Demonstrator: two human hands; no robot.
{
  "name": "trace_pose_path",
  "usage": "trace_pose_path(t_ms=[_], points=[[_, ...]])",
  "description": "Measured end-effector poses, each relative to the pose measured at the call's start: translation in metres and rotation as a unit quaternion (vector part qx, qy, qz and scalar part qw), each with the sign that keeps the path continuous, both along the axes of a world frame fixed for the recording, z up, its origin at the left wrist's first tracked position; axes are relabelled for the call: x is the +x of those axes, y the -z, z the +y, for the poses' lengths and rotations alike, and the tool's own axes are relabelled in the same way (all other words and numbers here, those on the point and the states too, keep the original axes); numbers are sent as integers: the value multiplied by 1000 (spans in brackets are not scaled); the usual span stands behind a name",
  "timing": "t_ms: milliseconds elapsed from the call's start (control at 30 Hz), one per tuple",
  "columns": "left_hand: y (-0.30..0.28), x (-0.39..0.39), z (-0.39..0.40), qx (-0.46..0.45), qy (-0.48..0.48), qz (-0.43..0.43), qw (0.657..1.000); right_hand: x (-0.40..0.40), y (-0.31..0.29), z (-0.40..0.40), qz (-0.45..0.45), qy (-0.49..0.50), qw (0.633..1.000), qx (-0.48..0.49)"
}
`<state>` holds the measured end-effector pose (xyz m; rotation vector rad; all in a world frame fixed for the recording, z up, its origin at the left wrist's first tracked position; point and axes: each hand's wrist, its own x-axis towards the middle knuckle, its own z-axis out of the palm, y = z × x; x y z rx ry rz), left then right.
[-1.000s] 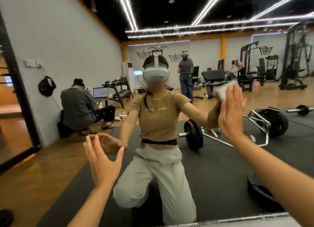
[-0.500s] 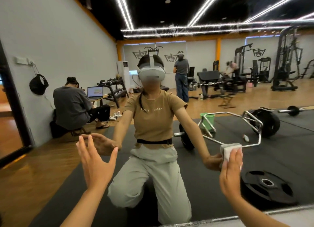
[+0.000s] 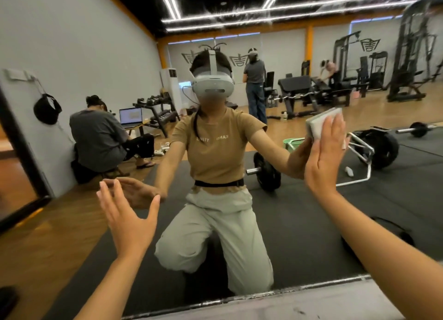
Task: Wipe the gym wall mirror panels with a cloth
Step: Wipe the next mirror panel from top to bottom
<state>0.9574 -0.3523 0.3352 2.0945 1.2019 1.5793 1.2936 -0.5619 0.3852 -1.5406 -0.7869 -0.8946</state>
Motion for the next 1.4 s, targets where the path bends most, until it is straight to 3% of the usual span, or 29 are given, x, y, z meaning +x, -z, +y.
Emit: trace_pose_path(t_ms=[67, 233, 333, 433, 533, 667, 767, 833, 900, 1000, 1067, 1133, 1200, 1267, 1333, 1400], points=[[1, 1, 1, 1, -2, 1, 1000, -5, 57, -2, 19, -21, 999, -17], [1, 2, 1, 13, -11, 0, 1000, -41, 240, -21, 162, -74, 977, -115], [2, 0, 1, 22, -18, 6, 1000, -55, 289, -23, 221, -73, 960, -153], [3, 0, 1, 30, -19, 5, 999, -56, 263, -9, 218, -50, 966, -130], [5, 1, 1, 41, -16, -5, 999, -42, 191, 11, 70, -34, 994, -77], [6, 2, 3, 49, -5, -16, 999, -36, 87, 32, -76, 0, 996, -42], [6, 2, 3, 54, 0, -23, 998, -46, 83, 42, -118, 8, 992, -44], [7, 1, 5, 61, 1, -25, 998, -53, 127, 42, -163, 1, 982, -100], [8, 1, 7, 66, 3, -24, 998, -57, 193, 34, -227, -4, 950, -216], [7, 0, 7, 59, -1, -22, 998, -57, 270, 8, -358, 4, 826, -435], [7, 1, 6, 58, -4, -18, 998, -49, 280, -2, -404, -8, 764, -503], [7, 1, 6, 57, -5, -17, 998, -43, 256, 0, -436, -17, 740, -511], [8, 1, 8, 57, -7, -18, 998, -45, 209, 11, -450, -28, 765, -460], [9, 1, 9, 57, -8, -17, 998, -54, 148, 30, -420, -46, 839, -344], [9, 1, 9, 57, -9, -15, 998, -70, 83, 48, -328, -53, 919, -209], [9, 1, 9, 57, -7, -13, 998, -86, 36, 64, -234, -50, 966, -94]])
